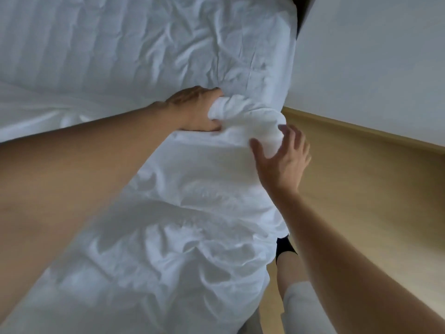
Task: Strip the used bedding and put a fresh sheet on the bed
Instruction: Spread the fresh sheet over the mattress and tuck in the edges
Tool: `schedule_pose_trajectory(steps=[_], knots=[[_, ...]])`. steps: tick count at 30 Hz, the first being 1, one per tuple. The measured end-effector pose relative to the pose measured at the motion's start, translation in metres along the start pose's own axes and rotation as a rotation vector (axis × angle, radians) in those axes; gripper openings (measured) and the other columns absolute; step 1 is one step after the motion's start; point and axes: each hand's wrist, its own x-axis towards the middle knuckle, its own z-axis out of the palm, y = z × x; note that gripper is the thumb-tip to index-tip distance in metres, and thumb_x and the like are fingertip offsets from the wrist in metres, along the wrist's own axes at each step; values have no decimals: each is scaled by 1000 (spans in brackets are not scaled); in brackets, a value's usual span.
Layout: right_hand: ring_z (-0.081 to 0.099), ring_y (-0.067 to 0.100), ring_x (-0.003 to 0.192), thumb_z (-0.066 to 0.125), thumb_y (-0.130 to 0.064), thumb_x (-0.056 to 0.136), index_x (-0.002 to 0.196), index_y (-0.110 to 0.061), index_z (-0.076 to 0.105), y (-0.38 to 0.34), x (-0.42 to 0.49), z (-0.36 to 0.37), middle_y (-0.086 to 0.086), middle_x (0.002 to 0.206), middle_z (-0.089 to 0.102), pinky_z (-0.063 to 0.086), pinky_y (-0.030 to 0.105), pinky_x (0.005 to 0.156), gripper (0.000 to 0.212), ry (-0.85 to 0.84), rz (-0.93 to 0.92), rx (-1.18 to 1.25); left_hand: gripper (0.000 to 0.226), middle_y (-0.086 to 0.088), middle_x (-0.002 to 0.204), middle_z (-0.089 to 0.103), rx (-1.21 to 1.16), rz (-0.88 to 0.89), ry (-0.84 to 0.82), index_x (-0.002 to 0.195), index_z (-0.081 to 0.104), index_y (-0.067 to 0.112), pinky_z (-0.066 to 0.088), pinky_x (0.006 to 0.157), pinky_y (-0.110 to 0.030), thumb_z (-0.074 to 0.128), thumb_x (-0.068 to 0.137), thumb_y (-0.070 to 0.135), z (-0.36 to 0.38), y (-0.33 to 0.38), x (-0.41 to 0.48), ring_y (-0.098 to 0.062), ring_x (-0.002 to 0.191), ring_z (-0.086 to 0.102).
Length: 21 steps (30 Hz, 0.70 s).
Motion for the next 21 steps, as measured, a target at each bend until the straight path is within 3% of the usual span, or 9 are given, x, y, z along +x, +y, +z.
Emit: schedule_pose_trajectory(steps=[2, 4, 6, 8, 11, 14, 16, 18, 21], knots=[[39, 28, 137, 64, -77, 69, 141, -25, 45, -48, 29, 18, 3, 145, 47, 26, 47, 109, 91, -206, -387, -101, 64, -7, 113, 66, -26, 17, 32, 126, 50, 23, 44, 72, -33, 61, 67, 43, -3, -4, -10, -32, 99, 63], [50, 31, 129, 67, -74, 70, 139, -24, 45, -83, 49, 40, 7, 135, 56, 30, 47, 107, 88, -453, -563, -256, 65, -4, 117, 67, -13, -50, -9, 130, 51, 26, 48, 79, -34, 67, 68, 36, -10, -21, -26, -29, 102, 63], [61, 34, 113, 63, -64, 84, 122, -19, 57, -94, 59, 59, 13, 120, 65, 39, 40, 96, 59, -608, -557, -356, 67, 0, 119, 66, 87, -192, -144, 133, 50, 28, 43, 85, -36, 72, 71, 44, -18, -51, -49, -25, 99, 61], [64, 37, 107, 56, -63, 90, 108, -18, 65, -89, 69, 68, 17, 115, 68, 47, 41, 90, 49, -684, -464, -353, 62, 0, 120, 66, 187, -352, -241, 133, 51, 26, 39, 92, -37, 70, 76, 42, -22, -84, -75, -26, 106, 61], [58, 38, 117, 48, -66, 93, 115, -15, 65, -98, 74, 67, 17, 125, 64, 45, 44, 99, 59, -798, -431, -443, 40, -7, 121, 67, 98, -491, -116, 119, 63, 29, 41, 82, -31, 59, 80, 22, -20, -107, -103, -33, 109, 64], [51, 34, 123, 51, -81, 77, 134, -18, 49, -142, 66, 68, 9, 132, 56, 36, 48, 102, 85, -797, -609, -452, 35, -9, 113, 69, 31, -498, 63, 111, 66, 29, 46, 77, -33, 55, 80, 17, -14, -97, -112, -38, 102, 66], [57, 33, 115, 51, -85, 69, 132, -23, 46, -173, 53, 72, 7, 123, 60, 42, 45, 95, 88, -807, -687, -360, 29, -7, 107, 71, 3, -417, 173, 109, 64, 27, 38, 74, -33, 55, 82, 22, -11, -98, -121, -36, 98, 66], [64, 37, 102, 51, -73, 83, 111, -19, 59, -186, 49, 85, 12, 105, 69, 48, 40, 80, 61, -816, -694, -306, 36, -5, 115, 68, 39, -415, 229, 115, 61, 27, 37, 85, -37, 54, 82, 39, -15, -122, -141, -31, 106, 61], [68, 33, 90, 54, -59, 94, 77, -18, 65, -182, 70, 97, 3, 78, 70, 47, 31, 65, 46, -989, -500, -300, 77, -12, 150, 37, 59, -890, 305, 138, 46, 27, 23, 112, -53, 53, 77, 75, -10, -177, -184, -35, 137, 34]])
